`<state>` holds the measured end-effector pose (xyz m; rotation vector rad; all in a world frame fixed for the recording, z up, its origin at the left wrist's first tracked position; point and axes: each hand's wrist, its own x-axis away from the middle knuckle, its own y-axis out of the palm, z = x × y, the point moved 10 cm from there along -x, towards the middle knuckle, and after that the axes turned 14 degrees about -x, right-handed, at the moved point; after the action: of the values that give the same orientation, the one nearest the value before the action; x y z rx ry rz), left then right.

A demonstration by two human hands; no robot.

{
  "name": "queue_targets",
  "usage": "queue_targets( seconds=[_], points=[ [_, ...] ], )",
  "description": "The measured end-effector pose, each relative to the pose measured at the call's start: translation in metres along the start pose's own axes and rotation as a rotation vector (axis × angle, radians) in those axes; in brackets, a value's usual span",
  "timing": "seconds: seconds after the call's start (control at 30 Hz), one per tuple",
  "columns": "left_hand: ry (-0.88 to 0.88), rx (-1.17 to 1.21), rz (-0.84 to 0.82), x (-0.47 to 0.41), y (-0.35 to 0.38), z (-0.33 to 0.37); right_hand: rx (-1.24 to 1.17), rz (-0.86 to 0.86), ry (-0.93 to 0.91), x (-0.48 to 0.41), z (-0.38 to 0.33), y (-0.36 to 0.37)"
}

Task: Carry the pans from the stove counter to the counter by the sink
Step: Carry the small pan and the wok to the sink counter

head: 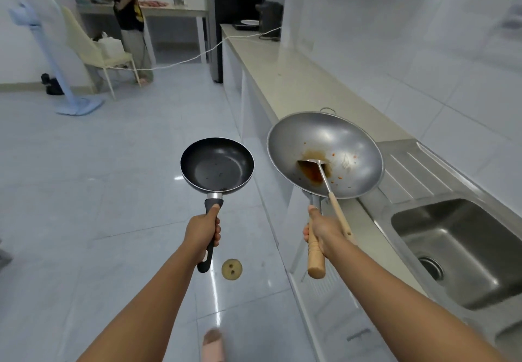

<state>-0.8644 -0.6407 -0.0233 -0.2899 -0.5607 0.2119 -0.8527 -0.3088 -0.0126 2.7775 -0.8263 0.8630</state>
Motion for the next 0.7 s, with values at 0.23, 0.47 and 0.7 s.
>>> queue_targets(
  seconds=[0.23, 0.47, 0.7],
  points=[
    [0.036, -0.032, -0.055, -0.125, 0.010, 0.076, -0.019, 0.090, -0.004, -0.073, -0.045, 0.058],
    [0.098, -0.141, -0.171, -0.239, 0.036, 0.165, -0.088, 0.232, -0.008, -0.134, -0.099, 0.097],
    [0.161, -0.210, -0.332, -0.312, 0.116, 0.240, -0.184, 0.380, 0.013, -0.180, -0.137, 0.086]
  ],
)
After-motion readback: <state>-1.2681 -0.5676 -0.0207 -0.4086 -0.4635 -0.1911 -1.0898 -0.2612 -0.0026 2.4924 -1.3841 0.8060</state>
